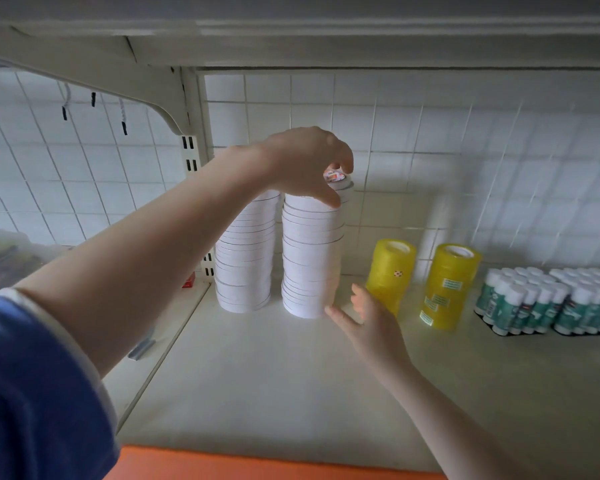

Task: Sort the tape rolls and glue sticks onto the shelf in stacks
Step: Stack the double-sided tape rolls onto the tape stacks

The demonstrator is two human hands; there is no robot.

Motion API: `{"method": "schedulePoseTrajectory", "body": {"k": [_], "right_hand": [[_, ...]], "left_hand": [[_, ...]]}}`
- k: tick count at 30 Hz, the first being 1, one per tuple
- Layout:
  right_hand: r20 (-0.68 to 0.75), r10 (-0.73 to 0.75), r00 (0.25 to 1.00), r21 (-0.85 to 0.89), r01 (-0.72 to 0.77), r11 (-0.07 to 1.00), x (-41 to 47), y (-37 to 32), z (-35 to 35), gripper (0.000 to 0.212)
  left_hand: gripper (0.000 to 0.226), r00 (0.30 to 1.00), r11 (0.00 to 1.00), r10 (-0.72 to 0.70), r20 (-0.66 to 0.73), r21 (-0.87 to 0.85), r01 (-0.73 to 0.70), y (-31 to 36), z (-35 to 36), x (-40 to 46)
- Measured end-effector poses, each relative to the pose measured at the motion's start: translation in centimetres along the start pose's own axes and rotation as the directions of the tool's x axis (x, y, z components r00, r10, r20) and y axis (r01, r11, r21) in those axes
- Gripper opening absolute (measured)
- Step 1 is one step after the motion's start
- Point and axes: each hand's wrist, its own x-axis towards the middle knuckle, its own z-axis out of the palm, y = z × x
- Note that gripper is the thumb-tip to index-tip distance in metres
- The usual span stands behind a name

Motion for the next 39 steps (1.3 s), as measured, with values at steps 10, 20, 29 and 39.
{"method": "schedulePoseTrajectory", "body": {"k": [10, 20, 29, 39], "right_hand": [[-0.239, 0.114, 0.964, -0.140, -0.150, 0.979, -5.3, 3.8, -7.0, 0.028], [-0.143, 0.211, 0.967, -0.171, -0.234, 0.957, -3.0, 8.7, -13.1, 0.055], [0.008, 0.126, 0.992, -0.142, -0.123, 0.982, -0.1, 10.3, -12.5, 0.054], [-0.031, 0.096, 0.995, -0.033, -0.097, 0.995, 2.1, 11.1, -11.0, 0.057]], "left_hand": [[0.058, 0.976, 0.973, 0.220, -0.012, -0.070, -0.220, 5.4, 2.2, 0.6], [0.068, 0.973, 0.968, 0.185, 0.139, -0.195, -0.156, 11.6, 6.2, 5.1], [0.088, 0.948, 0.983, 0.099, 0.302, -0.178, -0.046, 14.3, 8.8, 10.2], [0.079, 0.920, 0.984, 0.115, 0.373, -0.172, -0.054, 14.4, 10.6, 11.6]]}}
